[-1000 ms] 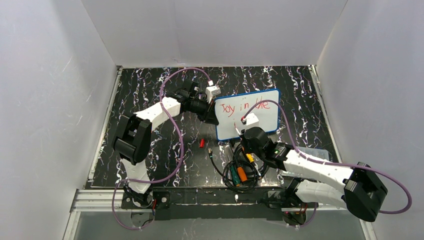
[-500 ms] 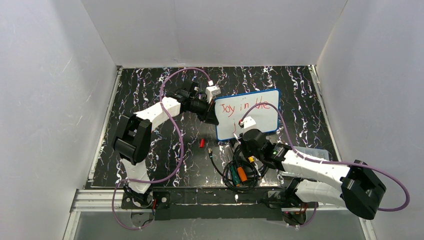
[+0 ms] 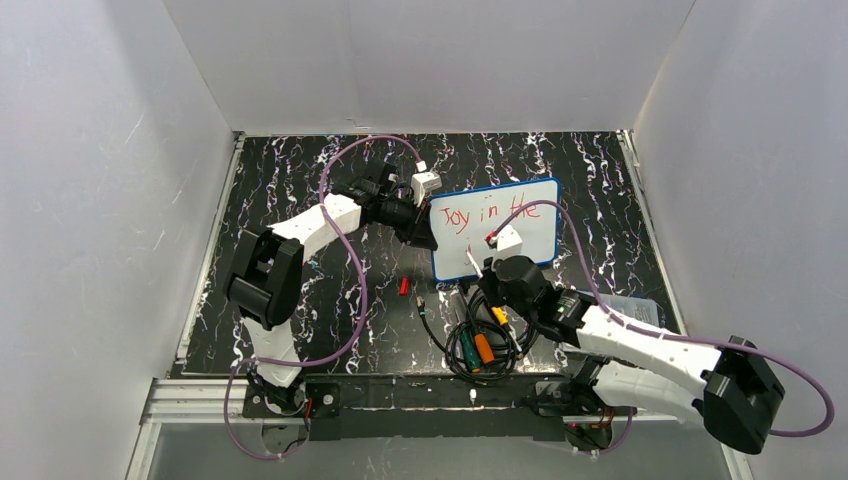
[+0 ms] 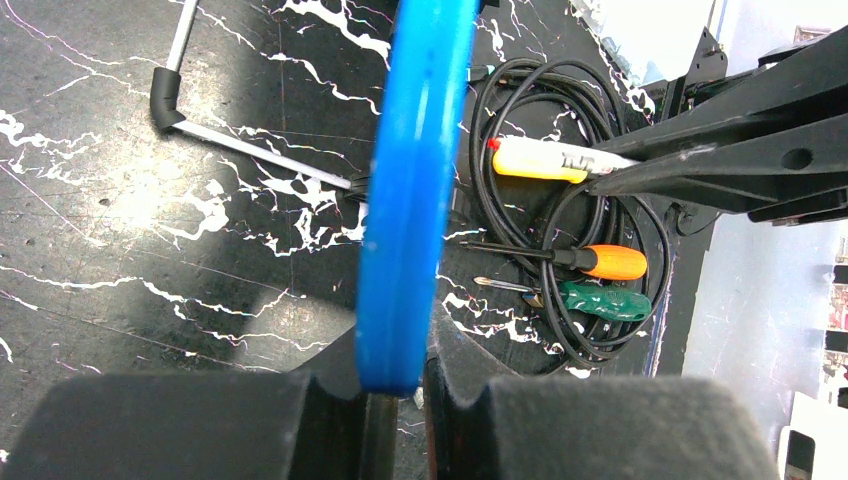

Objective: Write a sentence on the whiteboard

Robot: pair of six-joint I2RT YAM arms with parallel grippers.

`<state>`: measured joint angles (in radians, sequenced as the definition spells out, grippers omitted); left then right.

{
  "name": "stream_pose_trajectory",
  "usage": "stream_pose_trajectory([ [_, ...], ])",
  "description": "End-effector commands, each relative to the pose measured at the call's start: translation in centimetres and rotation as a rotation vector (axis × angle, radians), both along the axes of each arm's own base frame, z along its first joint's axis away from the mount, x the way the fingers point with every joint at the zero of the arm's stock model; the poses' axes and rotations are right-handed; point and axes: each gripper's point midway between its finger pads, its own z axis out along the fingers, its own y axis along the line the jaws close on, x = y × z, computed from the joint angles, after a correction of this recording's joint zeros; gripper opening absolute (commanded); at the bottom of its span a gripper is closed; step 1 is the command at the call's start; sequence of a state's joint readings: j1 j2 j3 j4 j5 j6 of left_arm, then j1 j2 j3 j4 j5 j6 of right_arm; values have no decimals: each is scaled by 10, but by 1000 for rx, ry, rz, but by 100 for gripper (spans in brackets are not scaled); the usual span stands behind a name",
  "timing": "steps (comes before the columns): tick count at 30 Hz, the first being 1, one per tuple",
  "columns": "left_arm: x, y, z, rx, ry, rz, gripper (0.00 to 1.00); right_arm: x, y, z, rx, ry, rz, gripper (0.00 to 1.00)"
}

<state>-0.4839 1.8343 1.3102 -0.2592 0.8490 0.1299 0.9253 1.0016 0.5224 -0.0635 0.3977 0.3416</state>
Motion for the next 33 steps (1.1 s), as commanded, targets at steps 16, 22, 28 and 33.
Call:
stream_pose_trajectory([
  [16, 0, -4, 37, -54, -84, -23, 0, 13, -15, 6, 9, -65, -48, 1],
  [22, 0, -4, 37, -54, -82, -23, 0, 18, -17, 6, -14, -70, -63, 1],
  [28, 0, -5, 37, -56, -81, -25, 0, 25, -24, 7, -34, -84, -104, 1],
  [33, 0, -5, 37, -56, -82, -25, 0, 33, -20, 11, -31, -103, -104, 1],
])
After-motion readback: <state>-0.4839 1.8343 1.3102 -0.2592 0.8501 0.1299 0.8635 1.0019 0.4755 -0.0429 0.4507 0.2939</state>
